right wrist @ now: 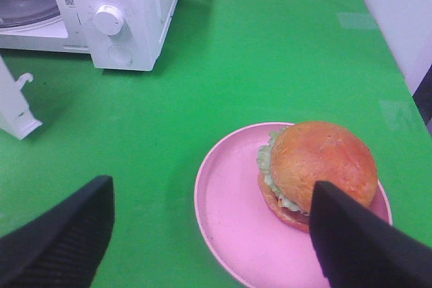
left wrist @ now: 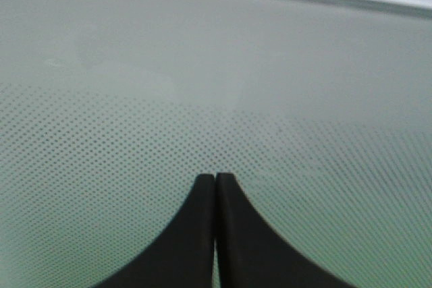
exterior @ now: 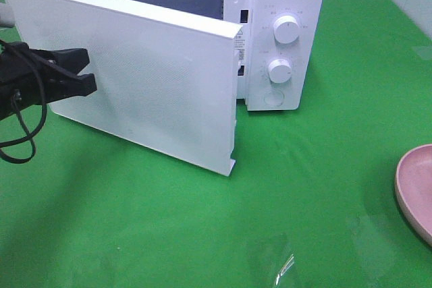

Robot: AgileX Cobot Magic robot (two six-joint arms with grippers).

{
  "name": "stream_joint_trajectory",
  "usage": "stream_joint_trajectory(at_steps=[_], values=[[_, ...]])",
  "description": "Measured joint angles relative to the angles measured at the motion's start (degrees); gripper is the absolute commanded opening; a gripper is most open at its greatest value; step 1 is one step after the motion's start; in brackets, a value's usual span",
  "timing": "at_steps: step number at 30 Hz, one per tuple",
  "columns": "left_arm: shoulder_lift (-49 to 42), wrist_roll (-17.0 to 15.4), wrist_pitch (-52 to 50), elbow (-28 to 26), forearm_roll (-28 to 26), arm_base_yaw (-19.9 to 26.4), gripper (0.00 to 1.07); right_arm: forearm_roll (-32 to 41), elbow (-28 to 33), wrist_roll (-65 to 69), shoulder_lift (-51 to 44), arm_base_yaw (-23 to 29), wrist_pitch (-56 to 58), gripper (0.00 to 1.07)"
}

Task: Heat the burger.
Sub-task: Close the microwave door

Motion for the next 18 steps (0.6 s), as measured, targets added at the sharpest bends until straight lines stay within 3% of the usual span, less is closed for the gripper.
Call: stream_joint_trajectory(at_steps=[18], values=[[8.19,0.46,7.56,-15.18,-4.93,-9.45,0.0,0.0,0.0,0.0,0.0,0.0,0.0,0.76]])
